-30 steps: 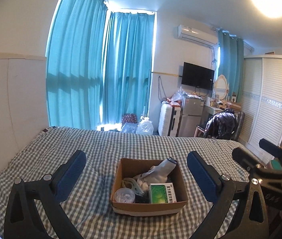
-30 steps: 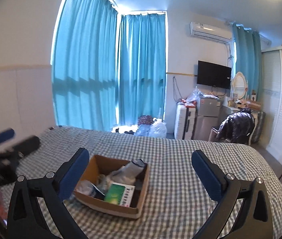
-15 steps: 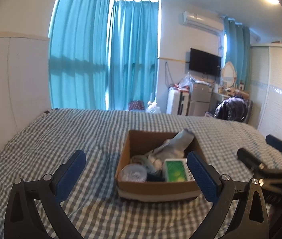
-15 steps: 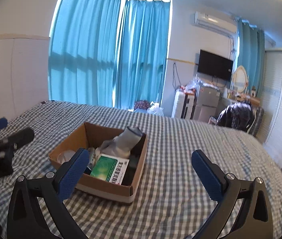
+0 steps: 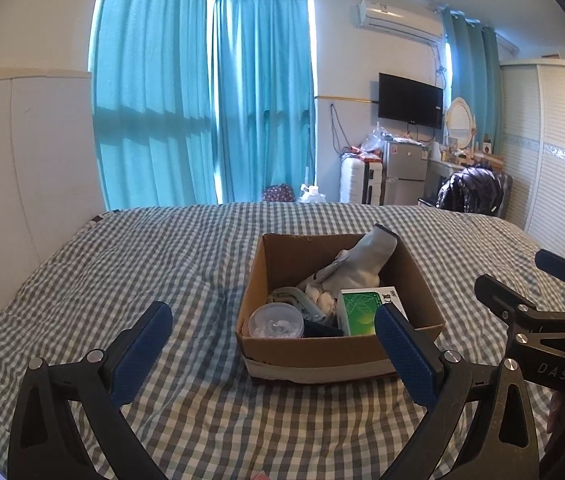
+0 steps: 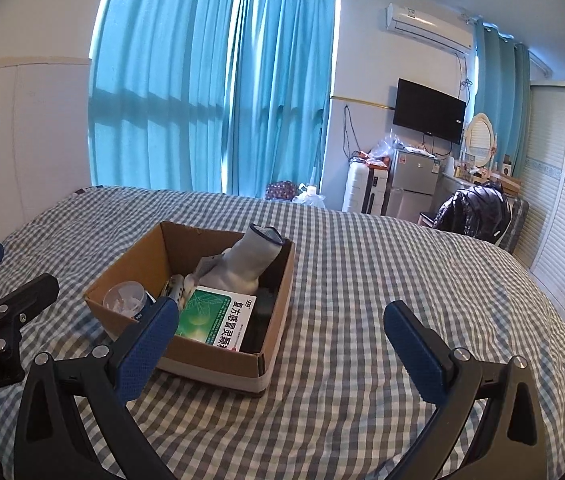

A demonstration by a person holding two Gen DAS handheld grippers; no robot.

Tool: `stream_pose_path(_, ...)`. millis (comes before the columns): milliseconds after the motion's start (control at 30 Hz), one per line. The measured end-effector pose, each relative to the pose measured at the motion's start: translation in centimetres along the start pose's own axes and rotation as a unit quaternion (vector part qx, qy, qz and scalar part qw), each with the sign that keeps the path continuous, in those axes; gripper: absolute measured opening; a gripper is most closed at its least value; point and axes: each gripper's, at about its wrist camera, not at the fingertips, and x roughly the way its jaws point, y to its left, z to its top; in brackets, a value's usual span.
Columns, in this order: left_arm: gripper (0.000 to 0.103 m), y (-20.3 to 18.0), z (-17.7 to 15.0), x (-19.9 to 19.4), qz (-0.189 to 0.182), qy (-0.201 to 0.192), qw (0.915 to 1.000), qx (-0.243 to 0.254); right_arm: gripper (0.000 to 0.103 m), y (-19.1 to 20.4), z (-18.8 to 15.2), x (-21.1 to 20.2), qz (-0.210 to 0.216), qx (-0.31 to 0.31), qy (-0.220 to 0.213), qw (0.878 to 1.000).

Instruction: Organize objects

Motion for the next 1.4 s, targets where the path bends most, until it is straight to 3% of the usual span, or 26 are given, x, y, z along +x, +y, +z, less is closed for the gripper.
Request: stream_pose_path(1400,0.103,0.06,-0.47,0.68,-0.002,0.012,0.9999,-0.006,0.103,0.45,-0.02,0.30,0.007,0.002,0.015,1.000)
